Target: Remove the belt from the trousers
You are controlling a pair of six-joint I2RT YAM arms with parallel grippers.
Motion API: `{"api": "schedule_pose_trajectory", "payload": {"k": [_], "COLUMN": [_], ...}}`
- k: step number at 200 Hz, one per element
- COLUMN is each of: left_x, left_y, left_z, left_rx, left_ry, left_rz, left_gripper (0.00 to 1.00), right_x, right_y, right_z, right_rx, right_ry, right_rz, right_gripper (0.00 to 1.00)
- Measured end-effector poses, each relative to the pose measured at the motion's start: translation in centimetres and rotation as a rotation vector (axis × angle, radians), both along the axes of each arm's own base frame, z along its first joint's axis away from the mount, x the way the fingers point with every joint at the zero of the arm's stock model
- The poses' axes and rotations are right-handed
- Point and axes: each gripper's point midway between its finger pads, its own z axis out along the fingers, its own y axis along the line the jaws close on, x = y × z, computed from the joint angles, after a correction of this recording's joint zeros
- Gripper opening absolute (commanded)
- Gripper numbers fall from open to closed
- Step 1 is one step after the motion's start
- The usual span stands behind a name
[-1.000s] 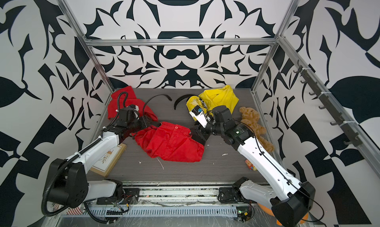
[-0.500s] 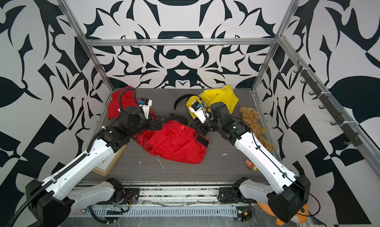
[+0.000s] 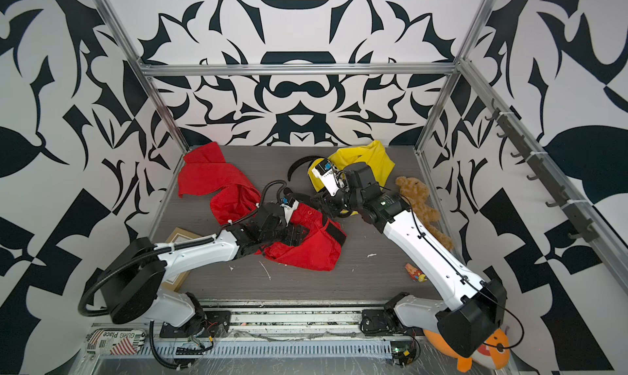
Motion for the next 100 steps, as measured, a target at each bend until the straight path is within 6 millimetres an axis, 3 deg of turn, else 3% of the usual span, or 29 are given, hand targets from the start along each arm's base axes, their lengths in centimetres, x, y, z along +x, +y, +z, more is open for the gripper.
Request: {"api": "schedule_pose_trajectory", "payload": {"k": [31, 72, 87, 100], "left_x": [0.8, 1.2, 1.3, 1.4], "left_y": [-2.4, -3.8, -4.1, -4.1], "left_z": [-2.3, -3.2, -3.0, -2.8], "left_rx": [-0.049, -0.100, -0.115, -0.120], "left_ry": [0.036, 0.049, 0.047, 0.044], "left_rz": [-0.025, -0.038, -0.038, -0.036], "left_gripper": [0.53, 0.51, 0.58, 0.74], "right_x": [0.5, 1.6, 1.9, 2.1], "right_y": [0.2, 0.4, 0.4, 0.5], "right_z": [1.9, 5.3, 6.1, 6.2], "right_rx": [0.009, 0.035, 0.043, 0.043], "right_ry": [-0.012, -0.042, -0.044, -0.040], "right_rz": [-0.019, -0.051, -0.060, -0.065], "right_gripper": [0.00, 0.00, 0.00, 0.00]}}
